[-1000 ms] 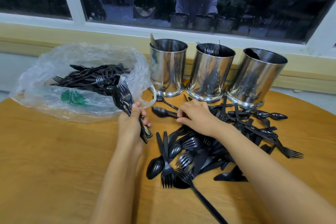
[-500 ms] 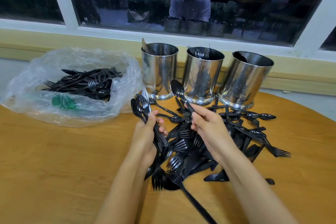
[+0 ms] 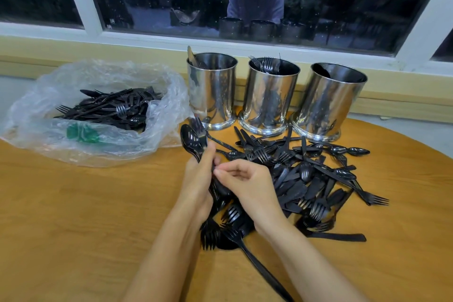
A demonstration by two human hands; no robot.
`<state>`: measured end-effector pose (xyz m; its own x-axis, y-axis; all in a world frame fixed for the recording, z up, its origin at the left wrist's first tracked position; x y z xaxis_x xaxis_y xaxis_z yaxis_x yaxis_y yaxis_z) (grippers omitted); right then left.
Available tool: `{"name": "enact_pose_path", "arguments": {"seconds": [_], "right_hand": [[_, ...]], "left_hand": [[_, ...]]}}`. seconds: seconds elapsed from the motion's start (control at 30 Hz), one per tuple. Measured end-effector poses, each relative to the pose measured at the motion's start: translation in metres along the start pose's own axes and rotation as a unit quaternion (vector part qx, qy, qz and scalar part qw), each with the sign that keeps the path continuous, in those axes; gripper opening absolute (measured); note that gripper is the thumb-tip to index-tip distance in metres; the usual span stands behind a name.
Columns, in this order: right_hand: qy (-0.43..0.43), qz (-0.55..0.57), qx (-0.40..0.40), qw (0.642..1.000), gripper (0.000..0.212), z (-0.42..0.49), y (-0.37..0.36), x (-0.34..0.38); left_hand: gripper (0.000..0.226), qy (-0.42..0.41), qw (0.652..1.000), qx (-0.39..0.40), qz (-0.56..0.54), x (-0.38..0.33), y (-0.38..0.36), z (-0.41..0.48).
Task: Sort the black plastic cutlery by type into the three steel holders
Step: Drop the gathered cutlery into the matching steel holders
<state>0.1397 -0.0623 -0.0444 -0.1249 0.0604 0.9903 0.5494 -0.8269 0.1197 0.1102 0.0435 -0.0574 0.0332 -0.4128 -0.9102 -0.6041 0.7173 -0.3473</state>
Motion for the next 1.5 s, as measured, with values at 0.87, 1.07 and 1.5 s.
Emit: {"name": "enact_pose_path", "arguments": {"seconds": [0.87,1.07,1.5], "right_hand": [[0.067,-0.581,0.1,0.805,0.028,0.126,-0.037,-0.015],[0.215,-0.437,-0.018,0.873,0.024,0.115,-0.008,0.041],[-0.054,0.25,-0.019,0.967,0.012,0.016,0.015,0.018]], "left_hand": [[0.024,-0.038,0.99,-0.01,-0.135,-0.018,0.033,0.013],[0.024,-0.039,0.99,-0.004,-0.132,-0.017,0.033,0.013],[0.066,-0.047,0.997,0.042,-0.048,-0.01,0.01,0.003]]}}
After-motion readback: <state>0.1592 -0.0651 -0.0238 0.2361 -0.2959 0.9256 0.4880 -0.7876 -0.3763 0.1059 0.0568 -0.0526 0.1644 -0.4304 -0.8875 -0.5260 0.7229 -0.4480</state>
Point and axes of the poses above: each hand's wrist, its own z-axis towards the middle knuckle, its own y-axis out of the back of the hand, x = y × z, the point moved 3 cm from there along z, towards the middle knuckle, and after that the axes turned 4 degrees about x, right-handed, at the moved point
